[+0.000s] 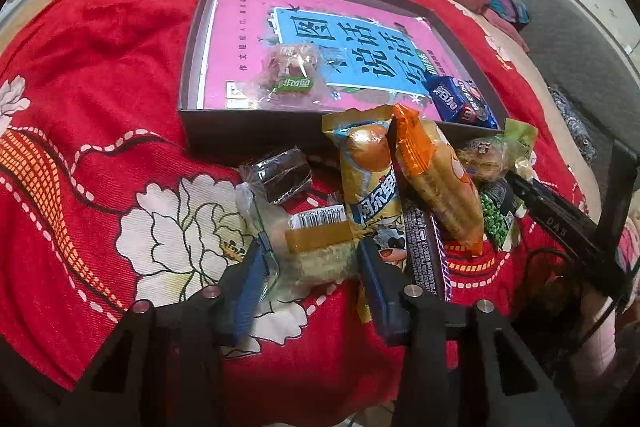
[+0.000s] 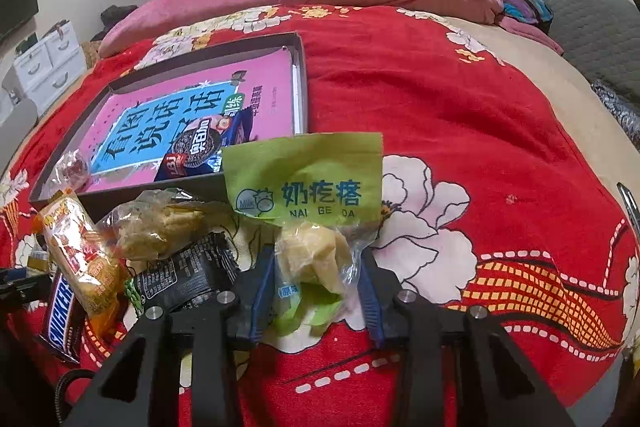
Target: Organize snacks
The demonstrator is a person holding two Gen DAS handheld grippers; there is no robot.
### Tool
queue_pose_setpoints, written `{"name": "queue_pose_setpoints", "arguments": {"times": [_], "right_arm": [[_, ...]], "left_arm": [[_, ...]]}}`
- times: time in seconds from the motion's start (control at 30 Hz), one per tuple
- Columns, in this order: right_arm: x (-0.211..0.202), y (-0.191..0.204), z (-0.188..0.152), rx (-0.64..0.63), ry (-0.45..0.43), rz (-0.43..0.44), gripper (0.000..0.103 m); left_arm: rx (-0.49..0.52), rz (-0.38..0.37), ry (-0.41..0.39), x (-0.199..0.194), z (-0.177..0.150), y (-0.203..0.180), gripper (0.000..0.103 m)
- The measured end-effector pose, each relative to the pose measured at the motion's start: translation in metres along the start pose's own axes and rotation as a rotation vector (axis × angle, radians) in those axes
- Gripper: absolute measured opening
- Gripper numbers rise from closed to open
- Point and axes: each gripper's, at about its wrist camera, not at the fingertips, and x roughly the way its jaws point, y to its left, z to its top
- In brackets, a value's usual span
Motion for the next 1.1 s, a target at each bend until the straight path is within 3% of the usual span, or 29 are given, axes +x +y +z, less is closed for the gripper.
{"name": "queue_pose_setpoints", "arguments": {"times": [0.57, 1.1], "right_arm": [[-0.013, -0.011, -0.001, 0.05, -0.031, 0.054, 0.038], [-0.032, -0.006, 0.003, 0.041, -0.091, 0.071, 0.038]], "left_arm": [[-0.025, -0.056, -0.018, -0.02, -0.004, 0.001, 0.04], [-0.009, -0.064, -0.126, -0.048, -0.003, 0.001, 0.04]]}}
